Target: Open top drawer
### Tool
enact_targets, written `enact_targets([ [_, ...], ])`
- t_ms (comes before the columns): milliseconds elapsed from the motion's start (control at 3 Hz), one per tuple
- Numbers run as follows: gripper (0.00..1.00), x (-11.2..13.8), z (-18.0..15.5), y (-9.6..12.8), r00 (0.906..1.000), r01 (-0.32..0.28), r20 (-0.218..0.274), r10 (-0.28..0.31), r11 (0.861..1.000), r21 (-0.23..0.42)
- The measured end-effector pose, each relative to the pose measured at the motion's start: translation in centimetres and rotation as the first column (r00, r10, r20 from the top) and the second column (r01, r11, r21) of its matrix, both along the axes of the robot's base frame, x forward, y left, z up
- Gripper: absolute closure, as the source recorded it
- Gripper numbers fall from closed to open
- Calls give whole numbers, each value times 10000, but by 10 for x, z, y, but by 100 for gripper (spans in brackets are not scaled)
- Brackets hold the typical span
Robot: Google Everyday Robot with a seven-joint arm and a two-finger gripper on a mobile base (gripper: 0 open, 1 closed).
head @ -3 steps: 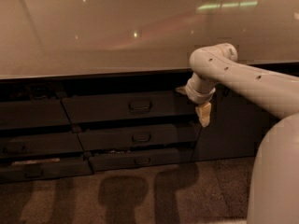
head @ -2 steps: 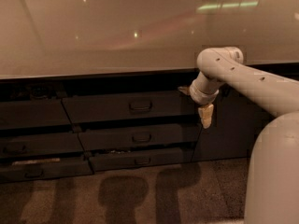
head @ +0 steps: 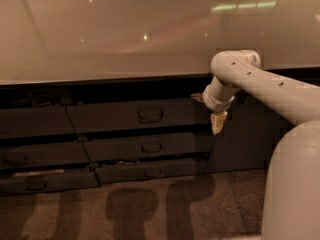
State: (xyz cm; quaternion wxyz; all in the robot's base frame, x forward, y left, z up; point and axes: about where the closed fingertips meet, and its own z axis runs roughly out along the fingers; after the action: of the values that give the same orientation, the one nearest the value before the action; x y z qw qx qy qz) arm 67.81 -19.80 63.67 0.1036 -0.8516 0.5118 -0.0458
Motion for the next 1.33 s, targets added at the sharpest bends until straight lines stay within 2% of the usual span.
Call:
enact_targets([
  [1000,88,0,0,0,10000,0,-1,0,10000,0],
  [1333,100,0,0,0,10000,0,-2,0,10000,0],
])
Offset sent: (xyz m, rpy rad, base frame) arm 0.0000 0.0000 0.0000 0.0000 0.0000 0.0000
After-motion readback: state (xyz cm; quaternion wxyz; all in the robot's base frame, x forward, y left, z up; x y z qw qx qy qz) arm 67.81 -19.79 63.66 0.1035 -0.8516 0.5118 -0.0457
